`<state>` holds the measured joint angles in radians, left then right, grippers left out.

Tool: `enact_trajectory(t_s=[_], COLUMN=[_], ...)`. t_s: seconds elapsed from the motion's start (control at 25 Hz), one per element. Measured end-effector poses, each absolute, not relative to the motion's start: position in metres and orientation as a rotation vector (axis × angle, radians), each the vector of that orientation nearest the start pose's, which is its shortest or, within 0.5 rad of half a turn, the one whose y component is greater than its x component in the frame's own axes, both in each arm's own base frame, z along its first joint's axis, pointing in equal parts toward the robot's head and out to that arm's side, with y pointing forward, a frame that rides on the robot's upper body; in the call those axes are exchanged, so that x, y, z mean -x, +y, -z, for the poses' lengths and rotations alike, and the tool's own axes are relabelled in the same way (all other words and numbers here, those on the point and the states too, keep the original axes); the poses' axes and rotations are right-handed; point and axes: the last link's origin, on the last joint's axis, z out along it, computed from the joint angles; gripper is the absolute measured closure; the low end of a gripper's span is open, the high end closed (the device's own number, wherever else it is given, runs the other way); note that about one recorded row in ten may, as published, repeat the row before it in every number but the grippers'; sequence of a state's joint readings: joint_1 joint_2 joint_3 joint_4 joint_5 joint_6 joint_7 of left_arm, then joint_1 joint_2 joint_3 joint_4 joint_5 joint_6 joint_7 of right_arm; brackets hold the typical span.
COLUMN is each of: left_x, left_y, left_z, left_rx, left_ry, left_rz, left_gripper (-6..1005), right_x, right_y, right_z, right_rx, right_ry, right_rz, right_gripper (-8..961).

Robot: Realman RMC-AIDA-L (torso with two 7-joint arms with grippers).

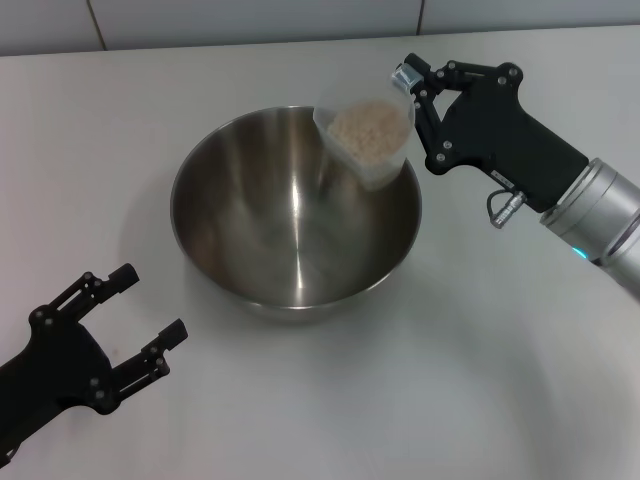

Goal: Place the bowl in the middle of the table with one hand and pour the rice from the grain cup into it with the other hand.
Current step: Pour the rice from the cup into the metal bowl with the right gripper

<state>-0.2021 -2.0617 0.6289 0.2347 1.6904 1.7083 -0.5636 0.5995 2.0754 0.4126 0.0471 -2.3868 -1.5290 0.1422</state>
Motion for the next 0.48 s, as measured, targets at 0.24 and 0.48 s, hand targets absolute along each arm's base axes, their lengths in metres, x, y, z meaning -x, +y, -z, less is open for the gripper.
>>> enact_trajectory(t_s=[0.24,0.48], left_x=[0.331,0.331], left_y=[0.201,0.200], left_z=[0.024,0.025], left_rx=[2.324,2.306], left_ry=[-0.341,-0.339], left_rz=[0.952,0.951], left_gripper=[201,201], right_x=[-0.226,-0.217], right_y=[0.325,0.325], right_z=[0.047,0.059], right_rx=[1.935,1.833], right_ry=[-0.453,-0.723], right_rz=[-0.777,-0.587], right_gripper=[922,922])
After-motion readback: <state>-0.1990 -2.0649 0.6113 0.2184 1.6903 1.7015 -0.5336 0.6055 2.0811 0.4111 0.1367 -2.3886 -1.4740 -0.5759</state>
